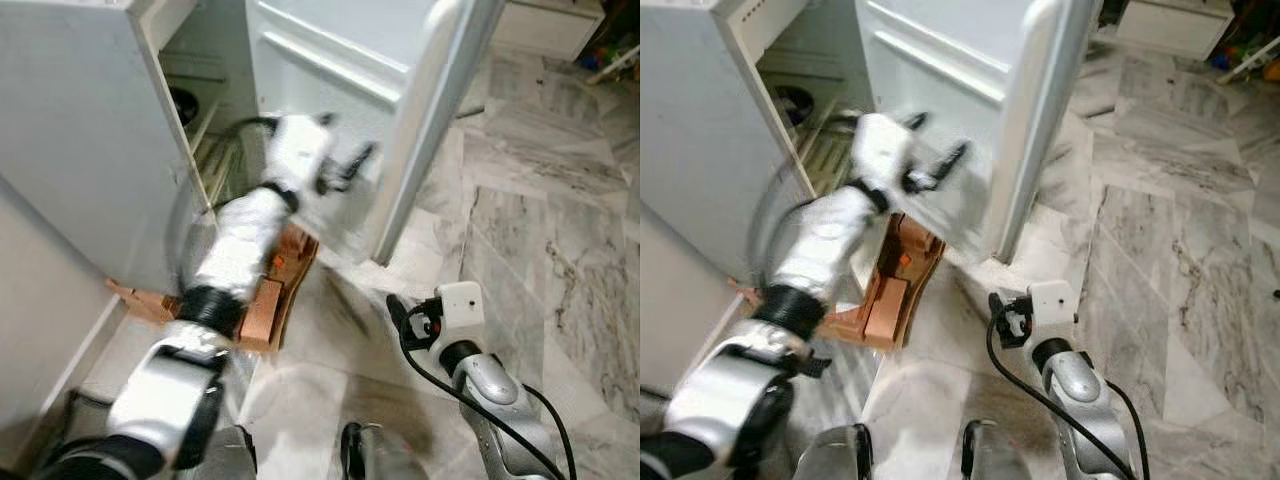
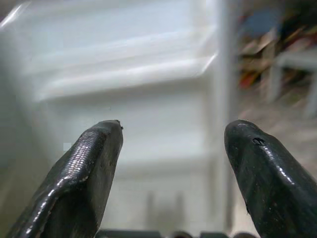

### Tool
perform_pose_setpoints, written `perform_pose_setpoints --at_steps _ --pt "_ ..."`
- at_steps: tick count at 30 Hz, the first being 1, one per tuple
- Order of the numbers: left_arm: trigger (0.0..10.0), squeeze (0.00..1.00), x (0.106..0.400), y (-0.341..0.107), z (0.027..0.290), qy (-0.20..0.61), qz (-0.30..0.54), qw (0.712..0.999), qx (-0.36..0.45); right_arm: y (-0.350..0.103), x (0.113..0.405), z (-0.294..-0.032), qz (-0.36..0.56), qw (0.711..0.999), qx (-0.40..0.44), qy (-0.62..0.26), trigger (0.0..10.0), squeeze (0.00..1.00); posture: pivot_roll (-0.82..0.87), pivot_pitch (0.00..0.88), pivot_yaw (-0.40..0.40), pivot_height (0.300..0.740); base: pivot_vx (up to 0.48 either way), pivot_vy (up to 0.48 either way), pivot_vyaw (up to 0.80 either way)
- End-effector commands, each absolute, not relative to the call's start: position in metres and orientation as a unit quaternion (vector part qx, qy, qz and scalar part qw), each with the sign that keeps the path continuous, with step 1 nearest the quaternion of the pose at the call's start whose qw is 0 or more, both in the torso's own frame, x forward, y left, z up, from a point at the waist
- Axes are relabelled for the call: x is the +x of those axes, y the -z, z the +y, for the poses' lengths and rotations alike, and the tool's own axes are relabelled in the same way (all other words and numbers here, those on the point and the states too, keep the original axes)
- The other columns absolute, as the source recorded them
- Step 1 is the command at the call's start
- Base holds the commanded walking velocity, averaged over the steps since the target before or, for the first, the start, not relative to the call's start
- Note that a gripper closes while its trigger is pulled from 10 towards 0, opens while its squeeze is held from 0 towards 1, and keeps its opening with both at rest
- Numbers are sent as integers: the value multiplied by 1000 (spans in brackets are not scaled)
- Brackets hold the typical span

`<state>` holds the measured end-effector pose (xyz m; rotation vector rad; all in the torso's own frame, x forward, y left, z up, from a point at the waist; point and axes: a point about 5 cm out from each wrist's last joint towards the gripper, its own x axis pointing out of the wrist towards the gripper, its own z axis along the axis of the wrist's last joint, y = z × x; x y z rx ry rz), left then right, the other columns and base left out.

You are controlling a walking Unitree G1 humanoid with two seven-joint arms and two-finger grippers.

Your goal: Restocking fridge

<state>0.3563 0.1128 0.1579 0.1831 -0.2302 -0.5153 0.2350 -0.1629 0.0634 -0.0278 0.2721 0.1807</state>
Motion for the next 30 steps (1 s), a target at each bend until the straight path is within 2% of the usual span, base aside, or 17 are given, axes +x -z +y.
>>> perform_pose_setpoints --at_steps 1,2,3,5,11,14,21,26,30 --pt "10000 0 352 -150 119 239 -105 962 76 -69 236 -163 116 990 -12 -85 10000 0 49 100 -13 740 296 -337 0" --pt "10000 0 343 -133 134 214 -86 971 71 -72 236 -163 103 991 -8 -81 10000 0 45 98 -10 740 262 -398 0" --pt "10000 0 343 -133 134 214 -86 971 71 -72 236 -163 103 991 -8 -81 10000 0 45 98 -10 740 262 -398 0" --pt "10000 0 326 -108 149 179 -57 980 61 -73 236 -164 99 992 -11 -74 10000 0 31 97 -4 740 304 -368 0" --pt "10000 0 289 -89 176 105 -40 992 50 -77 237 -167 82 995 -3 -61 10000 0 29 100 -10 740 310 -363 0" --pt "10000 0 269 -74 202 50 -9 997 54 -80 241 -168 72 995 -13 -63 10000 0 52 104 -19 740 325 -350 0" --pt "10000 0 264 -81 214 23 -9 997 71 -102 263 -165 7 997 -20 -68 10000 0 74 109 -17 740 331 -344 0" --pt "10000 0 262 -87 214 -5 -18 998 68 -106 266 -169 -4 998 -22 -65 10000 0 76 107 -17 740 346 -328 0" --pt "10000 0 254 -80 201 2 -4 997 76 -104 265 -169 -5 997 -30 -68 10000 0 78 106 -17 740 350 -324 0"
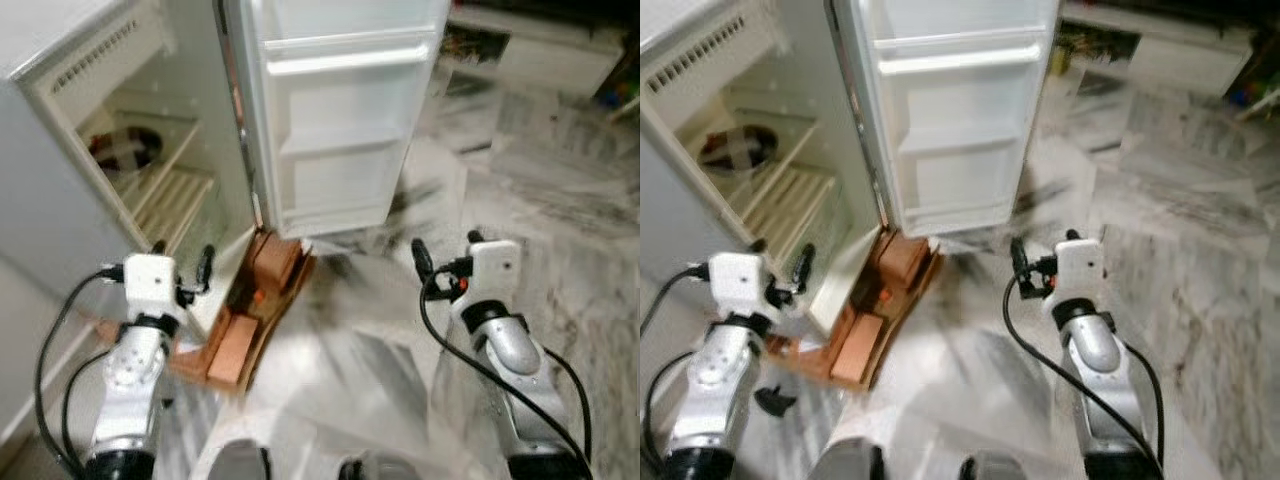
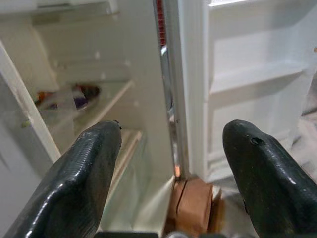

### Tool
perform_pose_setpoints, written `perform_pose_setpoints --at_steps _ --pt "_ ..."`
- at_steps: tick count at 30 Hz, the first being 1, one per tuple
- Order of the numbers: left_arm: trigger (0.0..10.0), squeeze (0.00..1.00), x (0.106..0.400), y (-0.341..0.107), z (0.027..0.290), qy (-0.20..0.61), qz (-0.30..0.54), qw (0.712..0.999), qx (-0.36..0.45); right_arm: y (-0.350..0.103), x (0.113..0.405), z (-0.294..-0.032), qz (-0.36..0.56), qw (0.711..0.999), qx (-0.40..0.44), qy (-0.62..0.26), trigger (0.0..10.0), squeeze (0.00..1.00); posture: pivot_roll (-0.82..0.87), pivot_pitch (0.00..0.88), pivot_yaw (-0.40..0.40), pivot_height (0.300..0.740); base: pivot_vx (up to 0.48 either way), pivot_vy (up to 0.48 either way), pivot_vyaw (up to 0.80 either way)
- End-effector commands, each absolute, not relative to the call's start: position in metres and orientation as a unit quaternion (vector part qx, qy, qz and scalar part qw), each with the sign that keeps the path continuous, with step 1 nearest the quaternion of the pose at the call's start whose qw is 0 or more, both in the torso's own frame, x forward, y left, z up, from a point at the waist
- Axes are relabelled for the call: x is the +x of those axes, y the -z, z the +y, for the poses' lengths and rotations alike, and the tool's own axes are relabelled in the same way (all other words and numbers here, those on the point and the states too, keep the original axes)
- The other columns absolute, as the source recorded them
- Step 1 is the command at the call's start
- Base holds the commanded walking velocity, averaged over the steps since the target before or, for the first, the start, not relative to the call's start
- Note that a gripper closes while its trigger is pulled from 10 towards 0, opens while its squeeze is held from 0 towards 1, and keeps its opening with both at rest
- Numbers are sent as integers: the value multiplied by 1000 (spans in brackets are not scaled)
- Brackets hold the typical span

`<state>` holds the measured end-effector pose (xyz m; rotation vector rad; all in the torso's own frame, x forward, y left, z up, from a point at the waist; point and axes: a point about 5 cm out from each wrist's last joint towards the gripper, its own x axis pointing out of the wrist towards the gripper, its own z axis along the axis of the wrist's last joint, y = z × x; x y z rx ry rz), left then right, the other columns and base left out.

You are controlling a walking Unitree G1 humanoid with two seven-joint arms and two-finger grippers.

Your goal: Restocking fridge

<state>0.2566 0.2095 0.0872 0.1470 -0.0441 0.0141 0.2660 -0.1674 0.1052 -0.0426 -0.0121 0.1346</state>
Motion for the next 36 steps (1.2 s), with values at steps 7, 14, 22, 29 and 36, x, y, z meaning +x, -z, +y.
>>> perform_pose_setpoints --at_steps 7,14,22,29,36 --pt "10000 0 249 -74 195 -5 12 996 91 -101 270 -171 -9 997 -33 -65 10000 0 88 104 -14 740 346 -329 0" --pt "10000 0 252 -83 203 -16 9 994 111 -103 273 -171 -26 994 -64 -84 10000 0 96 117 -10 740 336 -339 0" --pt "10000 0 253 -70 191 34 28 989 139 -95 270 -169 -20 996 -53 -69 10000 0 69 93 13 740 333 -342 0" --pt "10000 0 246 -57 207 39 58 985 161 -89 262 -188 -24 997 -64 -41 10000 0 37 72 37 740 294 -376 0" --pt "10000 0 227 -45 245 -36 93 982 157 -81 256 -218 -1 999 -54 5 10000 0 30 72 37 740 292 -379 0"
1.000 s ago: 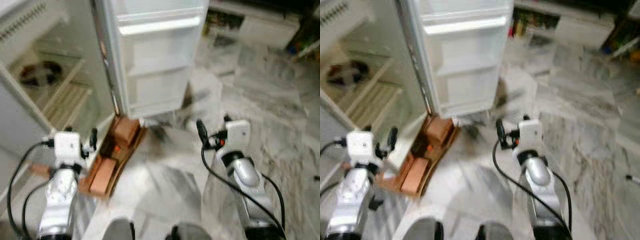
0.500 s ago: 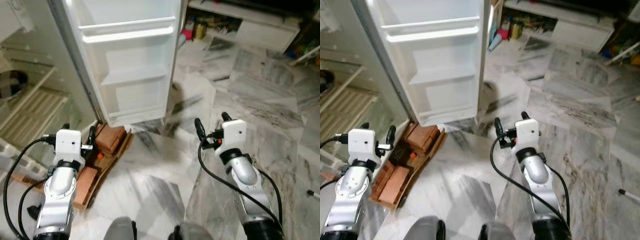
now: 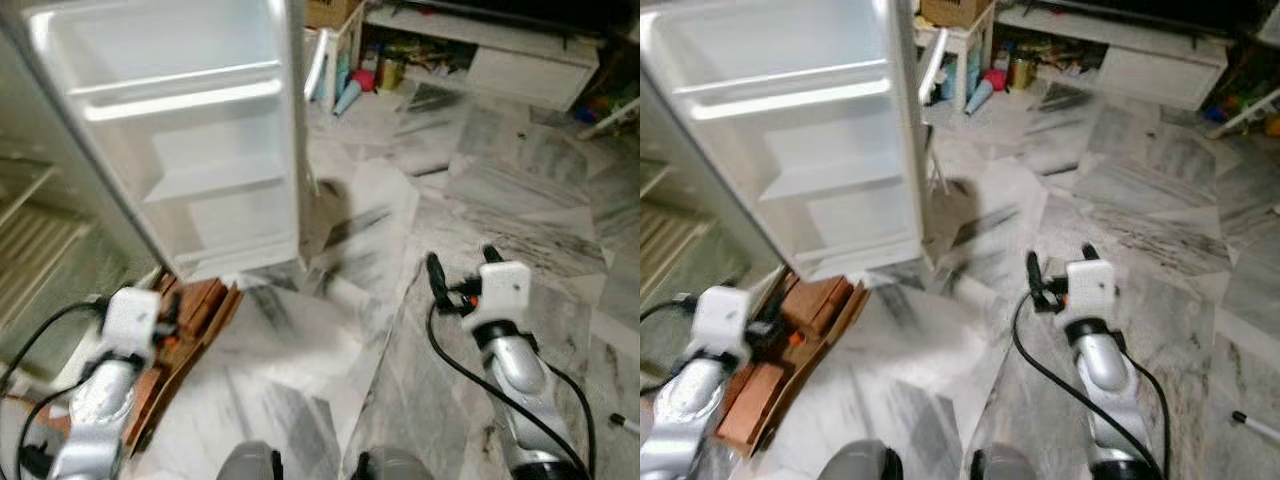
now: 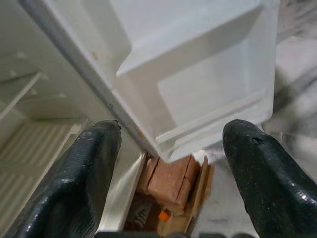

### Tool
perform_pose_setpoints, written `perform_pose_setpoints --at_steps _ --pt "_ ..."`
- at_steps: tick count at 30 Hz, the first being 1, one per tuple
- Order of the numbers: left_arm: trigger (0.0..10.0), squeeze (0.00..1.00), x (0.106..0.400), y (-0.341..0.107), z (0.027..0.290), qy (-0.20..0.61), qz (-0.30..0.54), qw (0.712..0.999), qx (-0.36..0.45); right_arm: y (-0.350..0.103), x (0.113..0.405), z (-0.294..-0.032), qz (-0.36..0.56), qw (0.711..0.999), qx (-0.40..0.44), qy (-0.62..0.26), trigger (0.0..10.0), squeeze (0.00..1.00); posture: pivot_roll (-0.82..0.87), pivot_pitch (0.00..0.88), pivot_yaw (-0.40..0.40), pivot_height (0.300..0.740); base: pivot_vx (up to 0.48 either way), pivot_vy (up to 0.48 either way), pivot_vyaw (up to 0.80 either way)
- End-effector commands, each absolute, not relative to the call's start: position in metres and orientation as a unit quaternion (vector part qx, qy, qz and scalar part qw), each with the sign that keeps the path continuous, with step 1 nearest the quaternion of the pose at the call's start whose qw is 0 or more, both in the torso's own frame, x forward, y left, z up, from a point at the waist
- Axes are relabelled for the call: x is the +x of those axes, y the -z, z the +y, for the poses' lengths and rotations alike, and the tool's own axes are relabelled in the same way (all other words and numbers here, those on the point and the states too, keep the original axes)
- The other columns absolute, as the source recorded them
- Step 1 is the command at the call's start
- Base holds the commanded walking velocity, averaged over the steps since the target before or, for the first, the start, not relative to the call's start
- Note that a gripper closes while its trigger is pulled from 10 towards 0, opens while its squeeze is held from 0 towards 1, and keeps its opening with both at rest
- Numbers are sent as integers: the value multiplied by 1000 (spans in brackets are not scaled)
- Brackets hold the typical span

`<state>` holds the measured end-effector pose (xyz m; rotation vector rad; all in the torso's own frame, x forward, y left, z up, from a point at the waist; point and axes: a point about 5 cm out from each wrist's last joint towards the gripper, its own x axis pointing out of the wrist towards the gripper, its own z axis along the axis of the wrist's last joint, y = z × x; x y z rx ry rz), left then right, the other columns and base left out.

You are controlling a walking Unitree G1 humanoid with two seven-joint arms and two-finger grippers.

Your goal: Restocking fridge

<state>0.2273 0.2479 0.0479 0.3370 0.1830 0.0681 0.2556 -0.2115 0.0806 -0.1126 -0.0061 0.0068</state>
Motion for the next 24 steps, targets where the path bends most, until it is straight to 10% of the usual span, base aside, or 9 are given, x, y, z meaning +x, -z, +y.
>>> perform_pose_setpoints --at_steps 1,24 --pt "10000 0 226 -44 246 -42 93 983 153 -81 257 -218 -2 999 -48 7 10000 0 31 71 35 740 296 -375 0" --pt "10000 0 236 -45 232 -84 60 990 98 -77 273 -171 -9 997 -10 -74 10000 0 78 61 -40 740 67 -105 208"
